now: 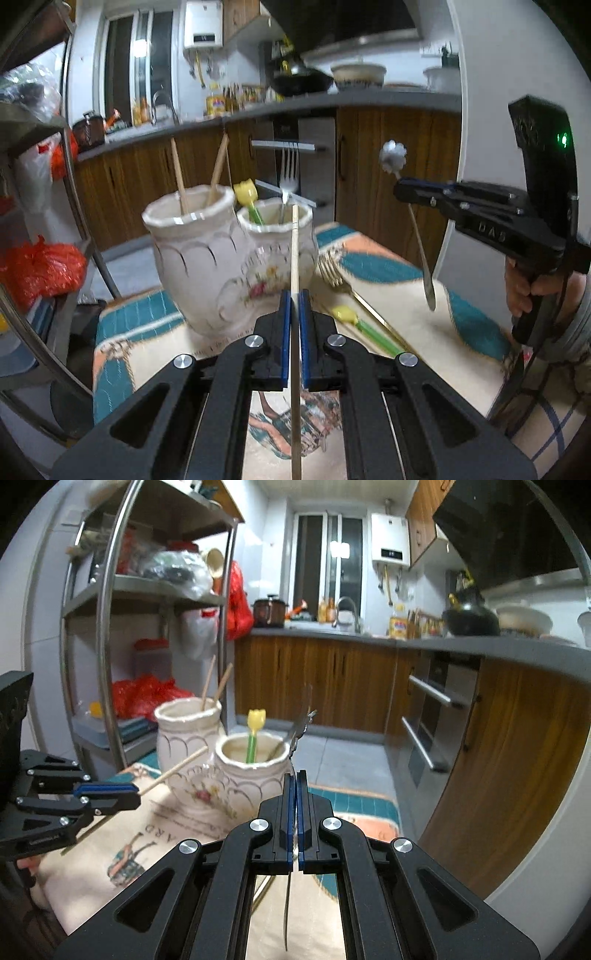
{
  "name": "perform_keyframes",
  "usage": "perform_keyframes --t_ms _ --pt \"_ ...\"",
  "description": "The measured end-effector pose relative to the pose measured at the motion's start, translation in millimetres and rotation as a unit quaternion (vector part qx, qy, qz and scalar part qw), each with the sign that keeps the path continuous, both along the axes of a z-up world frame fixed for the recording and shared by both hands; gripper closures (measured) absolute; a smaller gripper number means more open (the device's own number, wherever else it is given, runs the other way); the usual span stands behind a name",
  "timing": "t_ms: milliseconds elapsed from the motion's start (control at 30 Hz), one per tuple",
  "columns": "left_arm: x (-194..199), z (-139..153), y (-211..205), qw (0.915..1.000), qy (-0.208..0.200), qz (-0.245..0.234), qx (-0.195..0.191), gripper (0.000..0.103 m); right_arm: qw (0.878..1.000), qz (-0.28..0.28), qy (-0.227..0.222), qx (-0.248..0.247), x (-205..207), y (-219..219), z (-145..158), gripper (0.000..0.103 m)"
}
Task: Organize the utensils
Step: 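Lift the chopstick with the left gripper while the right gripper carries the spoon toward the vases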
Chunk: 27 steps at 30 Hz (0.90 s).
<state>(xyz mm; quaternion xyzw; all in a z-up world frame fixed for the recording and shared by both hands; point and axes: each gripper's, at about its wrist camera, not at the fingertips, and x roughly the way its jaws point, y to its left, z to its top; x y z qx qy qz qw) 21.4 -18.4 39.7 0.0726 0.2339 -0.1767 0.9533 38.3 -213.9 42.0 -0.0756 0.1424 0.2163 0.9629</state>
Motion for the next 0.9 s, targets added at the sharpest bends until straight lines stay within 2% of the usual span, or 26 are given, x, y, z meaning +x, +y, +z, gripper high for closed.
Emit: perform_keyframes --t_ms 300,467,567,700,900 --pt "-8.5 48.1 26.4 0.9927 -0.098 0.033 -0.062 0.099 0.998 0.002 -0.010 0.056 -4.7 0.2 23.2 0.101" --pt "21.0 72.3 50.1 0.9862 -0.096 0.042 -0.128 0.099 0.996 0.001 -0.011 0.094 10.1 3.1 40.3 0.101" --pt "37.5 79.5 55.2 0.9847 -0.098 0.041 -0.138 0.099 0.995 -0.001 -0.017 0.102 22.0 9.8 48.0 0.101" --pt "55.1 85.5 59.9 0.9805 -0.119 0.046 -0.149 0.099 0.992 0.002 -0.037 0.117 34.7 21.3 57.7 0.101" --pt "87.0 87.8 65.7 0.9712 -0.141 0.076 -0.176 0.099 0.984 -0.002 -0.058 0.170 57.5 28.1 62.5 0.101"
